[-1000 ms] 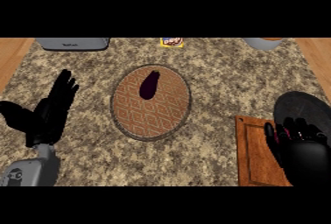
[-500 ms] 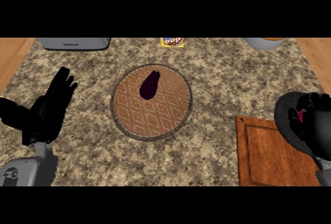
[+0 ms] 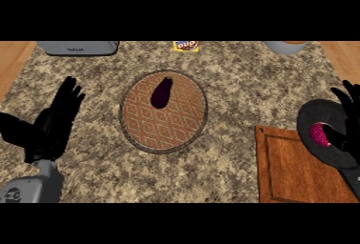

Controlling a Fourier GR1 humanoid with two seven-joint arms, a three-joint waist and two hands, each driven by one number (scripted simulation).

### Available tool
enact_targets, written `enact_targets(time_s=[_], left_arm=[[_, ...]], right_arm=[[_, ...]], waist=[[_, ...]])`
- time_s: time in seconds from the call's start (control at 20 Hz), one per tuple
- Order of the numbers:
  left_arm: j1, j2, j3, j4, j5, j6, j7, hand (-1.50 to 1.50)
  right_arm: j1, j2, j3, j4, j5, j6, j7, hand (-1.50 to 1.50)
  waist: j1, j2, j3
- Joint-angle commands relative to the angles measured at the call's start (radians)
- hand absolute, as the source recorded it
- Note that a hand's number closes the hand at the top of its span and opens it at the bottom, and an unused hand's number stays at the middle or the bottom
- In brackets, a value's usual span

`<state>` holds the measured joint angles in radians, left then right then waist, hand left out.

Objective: Pick the cupcake from the cutting board and place it in the pan

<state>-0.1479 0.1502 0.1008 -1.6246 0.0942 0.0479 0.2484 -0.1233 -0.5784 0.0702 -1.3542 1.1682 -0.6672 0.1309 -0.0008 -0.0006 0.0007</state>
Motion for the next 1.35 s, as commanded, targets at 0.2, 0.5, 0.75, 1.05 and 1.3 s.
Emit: enact_targets(time_s=[0.2,0.5,0.75,1.05,1.3], left_arm=[[0.032,0.019,0.037,-0.011,0.021,-0.009,0.0,0.0],[0.068,-0.009,0.0,-0.017,-0.025,0.016,-0.016,0.0],[0.057,0.033,0.053,0.005,0.017,-0.019,-0.02,0.0],[0.014,0.014,0.032,-0.015,0.01,0.003,0.025,0.0],[-0.01,0.032,0.055,0.056,0.024,-0.032,-0.021,0.0]], right_arm=[[0.187,-0.062,-0.037,-0.278,-0.53,-0.04,-0.29,-1.5],[0.395,-0.156,-0.183,-0.428,-0.925,0.083,-0.546,-1.5],[0.575,-0.2,-0.342,-0.478,-1.184,0.289,-0.762,-1.5],[0.763,-0.161,-0.611,-0.357,-1.318,0.47,-1.077,-1.5],[0.795,-0.071,-0.696,-0.239,-1.293,0.548,-1.224,-1.5]], waist=[[-0.032,-0.009,0.0],[-0.049,-0.011,0.002],[-0.066,-0.013,0.001],[-0.036,-0.006,0.0],[-0.014,-0.001,0.0]])
